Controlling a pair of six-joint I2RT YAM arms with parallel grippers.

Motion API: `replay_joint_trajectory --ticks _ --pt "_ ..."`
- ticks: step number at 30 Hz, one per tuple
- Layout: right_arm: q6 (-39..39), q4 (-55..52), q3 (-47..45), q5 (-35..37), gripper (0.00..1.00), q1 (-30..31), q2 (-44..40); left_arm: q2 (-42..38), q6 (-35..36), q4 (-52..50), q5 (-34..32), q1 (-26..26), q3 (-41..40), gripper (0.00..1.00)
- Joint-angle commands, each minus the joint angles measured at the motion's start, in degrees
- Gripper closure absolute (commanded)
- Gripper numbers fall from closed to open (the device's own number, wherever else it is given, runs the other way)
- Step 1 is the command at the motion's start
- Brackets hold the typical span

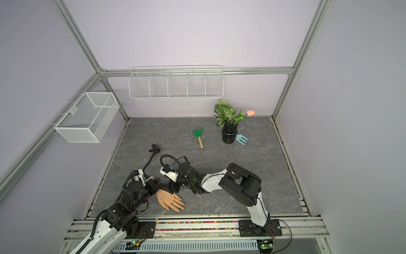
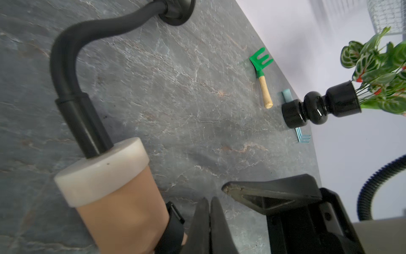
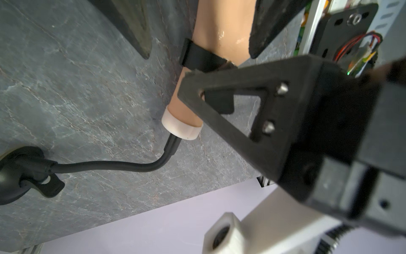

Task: Take off the watch
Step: Adjust the hand at the center of the board.

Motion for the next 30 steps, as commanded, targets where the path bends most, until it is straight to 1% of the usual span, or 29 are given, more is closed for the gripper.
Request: replay_joint_trajectory --ticks 1,3,4,6,10,12,13,15,18,19,23,26,27,29,30 --pt "8.63 4.73 0.27 3.56 0.34 1.87 1.06 3.29 1.61 6.72 2.31 0.17 2.1 1.0" --pt "11.53 7.7 0.32 3.65 0.41 2.79 2.86 4.21 1.83 7.45 2.42 0.15 2.12 1.0" --pt "12.6 8.71 0.36 4.04 0.46 3.28 3.61 4.21 2.01 7.24 2.06 0.17 4.16 1.0" --pt "13.66 9.32 0.85 4.83 0.5 3.83 4.78 3.7 2.33 7.34 1.58 0.17 4.71 1.0" --pt "15.45 11.61 0.9 5.61 0.51 4.16 5.65 2.45 2.34 9.67 2.23 0.17 3.85 1.0" --pt "15.96 11.64 0.99 7.08 0.57 4.16 5.58 2.41 2.4 10.41 3.09 0.12 3.45 1.0" --pt "16.14 11.81 0.99 7.31 0.59 4.16 5.56 2.46 2.58 10.6 3.41 0.17 3.28 1.0" --pt "16.77 11.51 1.16 7.99 0.6 4.08 5.32 2.47 2.86 10.55 3.92 0.16 3.27 1.0" --pt "18.64 12.4 0.99 9.04 0.57 3.72 5.21 2.35 2.93 10.3 3.75 0.17 3.27 1.0" --pt "19.34 13.18 0.82 9.37 0.59 3.66 5.25 2.41 3.03 10.42 3.87 0.17 3.33 1.0" --pt "19.75 13.26 1.43 8.52 0.8 3.66 5.81 2.5 3.26 10.68 3.95 0.17 3.52 1.0" --pt "20.9 14.56 0.69 9.39 0.93 3.53 5.67 2.46 4.5 9.65 3.65 0.16 3.96 1.0" --pt "21.8 14.87 0.3 10.25 0.93 3.44 5.44 2.42 5.43 9.72 3.74 0.17 4.01 0.87" --pt "23.97 14.87 -0.7 12.41 0.93 2.75 4.77 1.76 9.53 9.51 4.24 0.17 4.67 0.35" --pt "25.09 14.65 -1.29 12.79 0.93 2.09 4.24 1.25 11.53 8.8 4.18 0.17 5.32 0.2"
